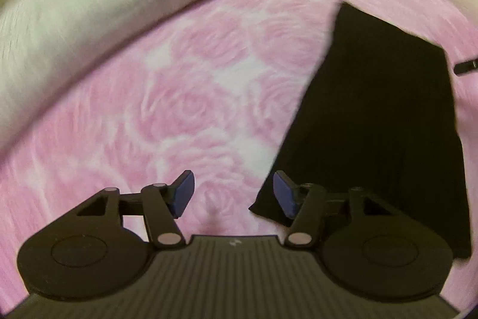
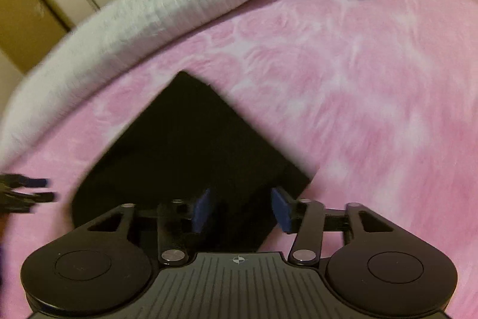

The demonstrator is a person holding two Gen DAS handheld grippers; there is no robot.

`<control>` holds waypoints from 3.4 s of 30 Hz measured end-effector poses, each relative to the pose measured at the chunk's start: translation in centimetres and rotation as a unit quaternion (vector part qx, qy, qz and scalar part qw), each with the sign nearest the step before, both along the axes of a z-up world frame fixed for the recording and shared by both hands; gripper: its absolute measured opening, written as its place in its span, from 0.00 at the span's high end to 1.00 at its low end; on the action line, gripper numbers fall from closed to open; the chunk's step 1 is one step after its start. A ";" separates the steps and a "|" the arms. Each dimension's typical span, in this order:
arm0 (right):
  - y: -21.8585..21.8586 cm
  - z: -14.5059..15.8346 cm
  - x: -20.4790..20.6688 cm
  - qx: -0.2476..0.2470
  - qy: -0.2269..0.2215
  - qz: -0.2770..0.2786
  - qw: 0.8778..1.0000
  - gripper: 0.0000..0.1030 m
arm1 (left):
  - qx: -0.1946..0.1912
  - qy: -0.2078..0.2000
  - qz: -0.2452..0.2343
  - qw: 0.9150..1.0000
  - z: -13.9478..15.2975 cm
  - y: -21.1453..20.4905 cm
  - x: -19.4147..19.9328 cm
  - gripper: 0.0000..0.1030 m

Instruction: Fold clothes

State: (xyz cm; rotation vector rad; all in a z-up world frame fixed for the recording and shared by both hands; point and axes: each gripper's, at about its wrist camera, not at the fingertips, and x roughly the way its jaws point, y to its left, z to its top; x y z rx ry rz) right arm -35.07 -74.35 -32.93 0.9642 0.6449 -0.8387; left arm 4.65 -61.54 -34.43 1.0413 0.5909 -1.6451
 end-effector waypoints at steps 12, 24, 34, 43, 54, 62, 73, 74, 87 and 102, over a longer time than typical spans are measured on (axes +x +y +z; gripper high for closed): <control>21.0 1.3 15.9 -0.185 0.157 0.306 0.921 0.48 | -0.130 -0.266 -0.528 0.796 -8.2 9.5 -6.3 0.44; 24.6 -5.0 20.2 -0.317 0.376 0.449 0.746 0.85 | -0.155 -0.312 -0.515 0.783 -10.1 8.5 -5.6 0.84; 22.8 0.6 8.4 -0.260 0.377 0.435 0.775 0.96 | -0.132 -0.239 -0.467 0.841 -5.0 15.3 -12.0 0.91; 21.2 3.0 1.1 -0.022 0.145 0.106 0.983 0.45 | -0.071 -0.209 -0.419 0.881 -4.7 13.9 -14.2 0.91; 24.6 -6.3 -3.1 0.126 -0.280 -0.338 0.890 0.62 | -0.035 -0.173 -0.407 0.896 -2.7 12.3 -13.5 0.91; 20.0 -0.7 -10.0 0.104 -0.227 -0.330 0.910 0.89 | -0.053 -0.130 -0.441 0.886 0.5 16.0 -20.7 0.92; 3.9 -1.1 -21.3 0.093 -0.103 -0.204 0.969 0.89 | -0.034 -0.040 -0.404 0.913 0.2 13.4 -39.1 0.92; 2.3 -1.6 -21.6 0.094 -0.102 -0.190 0.972 0.89 | -0.031 -0.041 -0.401 0.915 -0.2 12.9 -39.8 0.92; 7.4 -2.4 -24.7 0.052 -0.158 -0.325 0.931 0.34 | 0.026 -0.024 -0.433 0.901 -1.4 11.7 -40.3 0.86; 10.4 -5.8 -21.4 0.138 -0.193 -0.348 0.907 0.92 | -0.077 -0.120 -0.316 0.938 0.9 3.8 -26.1 0.67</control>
